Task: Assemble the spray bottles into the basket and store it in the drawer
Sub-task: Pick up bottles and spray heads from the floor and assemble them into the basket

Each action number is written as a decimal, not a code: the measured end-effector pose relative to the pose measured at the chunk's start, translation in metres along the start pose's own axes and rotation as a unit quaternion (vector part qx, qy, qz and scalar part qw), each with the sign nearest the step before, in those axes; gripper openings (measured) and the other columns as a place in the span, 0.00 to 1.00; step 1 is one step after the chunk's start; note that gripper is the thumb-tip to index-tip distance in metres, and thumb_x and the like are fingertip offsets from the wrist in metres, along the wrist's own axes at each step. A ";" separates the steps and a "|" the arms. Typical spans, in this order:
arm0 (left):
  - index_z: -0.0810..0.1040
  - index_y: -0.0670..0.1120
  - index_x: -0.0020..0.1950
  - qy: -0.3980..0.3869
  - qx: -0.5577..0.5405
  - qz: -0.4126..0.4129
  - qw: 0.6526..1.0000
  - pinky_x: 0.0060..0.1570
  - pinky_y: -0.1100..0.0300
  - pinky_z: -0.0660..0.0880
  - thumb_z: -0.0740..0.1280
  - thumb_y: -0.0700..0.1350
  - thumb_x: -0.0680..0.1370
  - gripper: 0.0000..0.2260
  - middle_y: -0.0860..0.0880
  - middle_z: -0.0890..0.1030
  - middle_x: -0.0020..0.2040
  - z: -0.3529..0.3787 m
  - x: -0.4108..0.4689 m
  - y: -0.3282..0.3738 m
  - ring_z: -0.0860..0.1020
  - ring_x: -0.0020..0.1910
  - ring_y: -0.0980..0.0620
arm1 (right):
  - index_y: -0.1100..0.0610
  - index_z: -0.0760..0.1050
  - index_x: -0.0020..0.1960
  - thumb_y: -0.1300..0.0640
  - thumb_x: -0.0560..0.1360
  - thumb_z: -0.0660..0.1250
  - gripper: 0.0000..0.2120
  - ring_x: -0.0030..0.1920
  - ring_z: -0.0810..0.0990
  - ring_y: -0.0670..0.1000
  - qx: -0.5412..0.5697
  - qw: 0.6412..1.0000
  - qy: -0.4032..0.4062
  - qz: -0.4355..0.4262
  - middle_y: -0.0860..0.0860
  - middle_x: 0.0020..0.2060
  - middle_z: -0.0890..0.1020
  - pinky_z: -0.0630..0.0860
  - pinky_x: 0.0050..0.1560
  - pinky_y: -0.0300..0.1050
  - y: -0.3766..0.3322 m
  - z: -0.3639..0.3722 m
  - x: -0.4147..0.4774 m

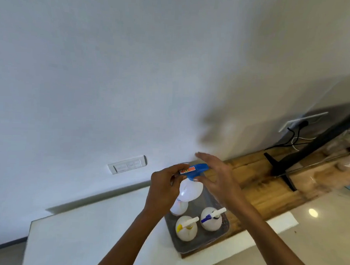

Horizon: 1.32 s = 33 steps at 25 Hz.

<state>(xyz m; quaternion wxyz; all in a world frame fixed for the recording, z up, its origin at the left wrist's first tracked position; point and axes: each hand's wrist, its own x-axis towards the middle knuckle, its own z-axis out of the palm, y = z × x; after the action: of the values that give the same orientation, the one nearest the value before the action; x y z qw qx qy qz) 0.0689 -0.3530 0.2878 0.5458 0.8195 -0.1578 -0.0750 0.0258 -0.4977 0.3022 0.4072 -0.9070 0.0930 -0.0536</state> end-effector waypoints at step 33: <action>0.77 0.49 0.57 0.101 0.203 -0.212 0.951 0.56 0.65 0.69 0.65 0.41 0.75 0.11 0.51 0.78 0.63 0.079 -0.048 -0.046 0.77 0.59 0.51 | 0.58 0.72 0.64 0.58 0.77 0.62 0.16 0.54 0.79 0.54 -0.261 0.918 -0.298 -0.019 0.57 0.56 0.81 0.75 0.50 0.43 0.233 0.079 0.070</action>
<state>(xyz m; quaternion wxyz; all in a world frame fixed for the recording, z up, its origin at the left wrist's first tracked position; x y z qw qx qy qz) 0.0084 -0.3886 0.2123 0.3522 0.9310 0.0637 -0.0720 0.0782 -0.6071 0.0769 0.1635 -0.9568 -0.0392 0.2374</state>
